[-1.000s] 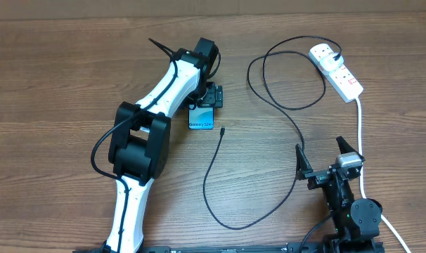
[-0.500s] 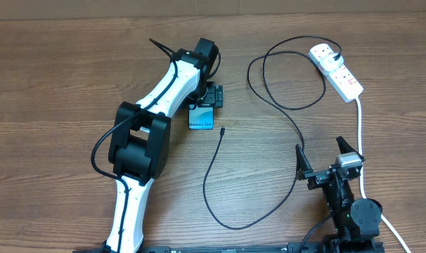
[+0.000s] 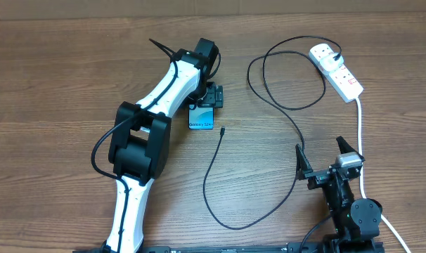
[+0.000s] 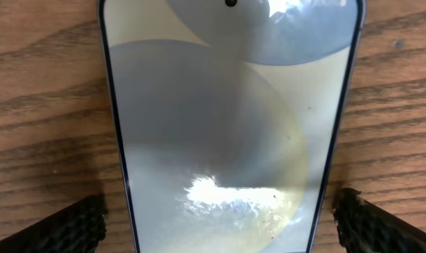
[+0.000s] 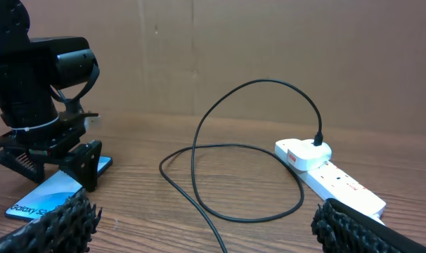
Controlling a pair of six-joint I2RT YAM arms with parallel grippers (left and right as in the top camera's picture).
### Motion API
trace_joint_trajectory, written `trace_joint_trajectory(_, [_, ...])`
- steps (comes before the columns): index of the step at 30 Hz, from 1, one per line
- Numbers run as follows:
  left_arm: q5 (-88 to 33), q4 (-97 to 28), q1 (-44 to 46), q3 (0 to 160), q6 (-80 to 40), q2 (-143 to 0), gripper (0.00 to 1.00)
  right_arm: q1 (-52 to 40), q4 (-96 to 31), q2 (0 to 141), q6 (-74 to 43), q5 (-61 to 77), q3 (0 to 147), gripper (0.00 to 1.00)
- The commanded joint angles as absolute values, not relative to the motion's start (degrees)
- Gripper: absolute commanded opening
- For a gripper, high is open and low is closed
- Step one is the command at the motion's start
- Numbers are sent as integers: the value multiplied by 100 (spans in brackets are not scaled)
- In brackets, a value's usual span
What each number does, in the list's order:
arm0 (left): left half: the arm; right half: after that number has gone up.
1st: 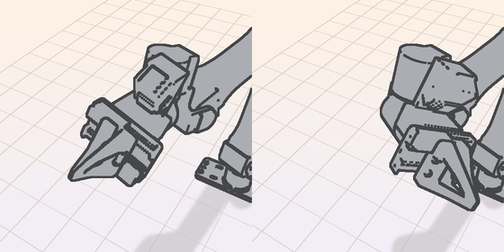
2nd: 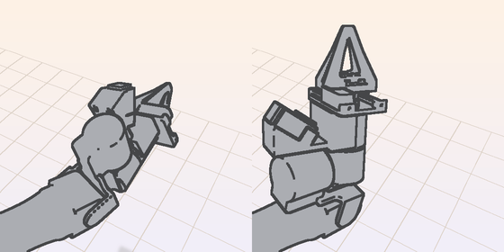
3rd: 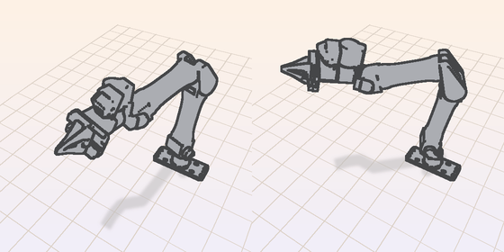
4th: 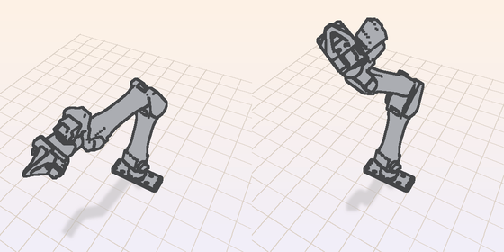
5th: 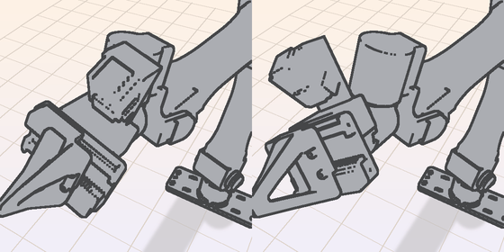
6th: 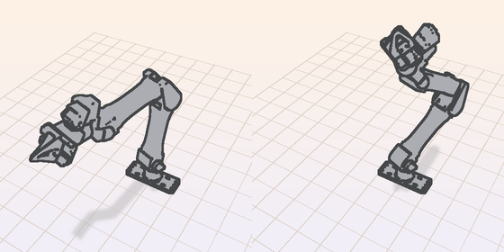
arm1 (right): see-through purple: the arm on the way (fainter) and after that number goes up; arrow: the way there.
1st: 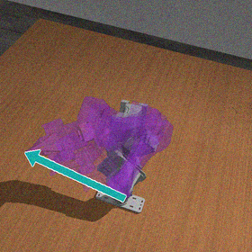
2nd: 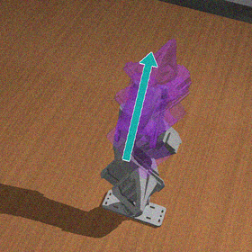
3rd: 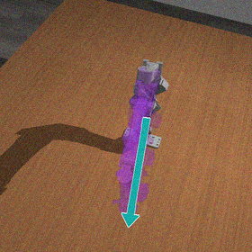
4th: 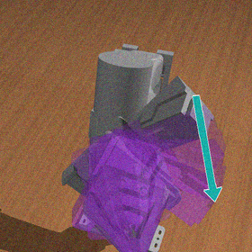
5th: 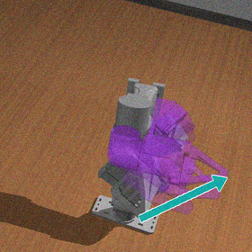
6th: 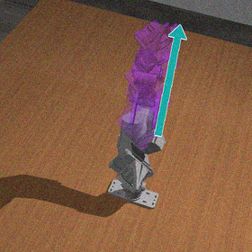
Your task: Plug charger to phone and switch on socket
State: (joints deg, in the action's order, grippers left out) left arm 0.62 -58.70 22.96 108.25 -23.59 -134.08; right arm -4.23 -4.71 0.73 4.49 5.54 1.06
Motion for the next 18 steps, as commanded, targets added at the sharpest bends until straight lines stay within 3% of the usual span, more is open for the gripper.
trace_joint_trajectory(1, [119,-5885,2403,10772,-2272,-13469,100,-443,-447,16,412,504,49,100])
trace_joint_trajectory(18, [357,-5992,2434,10770,-2443,-13469,100,-445,-447,16,412,504,49,100])
